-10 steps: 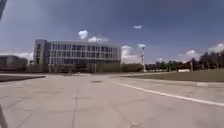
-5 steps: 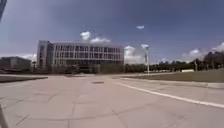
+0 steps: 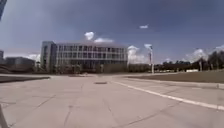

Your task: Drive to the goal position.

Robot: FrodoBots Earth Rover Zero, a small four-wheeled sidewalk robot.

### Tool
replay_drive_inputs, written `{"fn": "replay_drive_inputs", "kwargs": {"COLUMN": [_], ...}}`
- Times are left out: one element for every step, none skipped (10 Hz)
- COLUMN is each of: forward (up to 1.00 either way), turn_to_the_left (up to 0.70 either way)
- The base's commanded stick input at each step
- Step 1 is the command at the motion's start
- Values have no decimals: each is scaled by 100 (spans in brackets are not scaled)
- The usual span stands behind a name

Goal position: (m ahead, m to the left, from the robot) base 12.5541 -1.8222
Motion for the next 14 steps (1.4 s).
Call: {"fn": "replay_drive_inputs", "kwargs": {"forward": [70, 70, 70, 70, 70, 70, 70, 70, 70, 70, 70, 70, 70, 70], "turn_to_the_left": [10, 10, 10, 10, 10, 10, 10, 10, 10, 10, 10, 10, 10, 10]}}
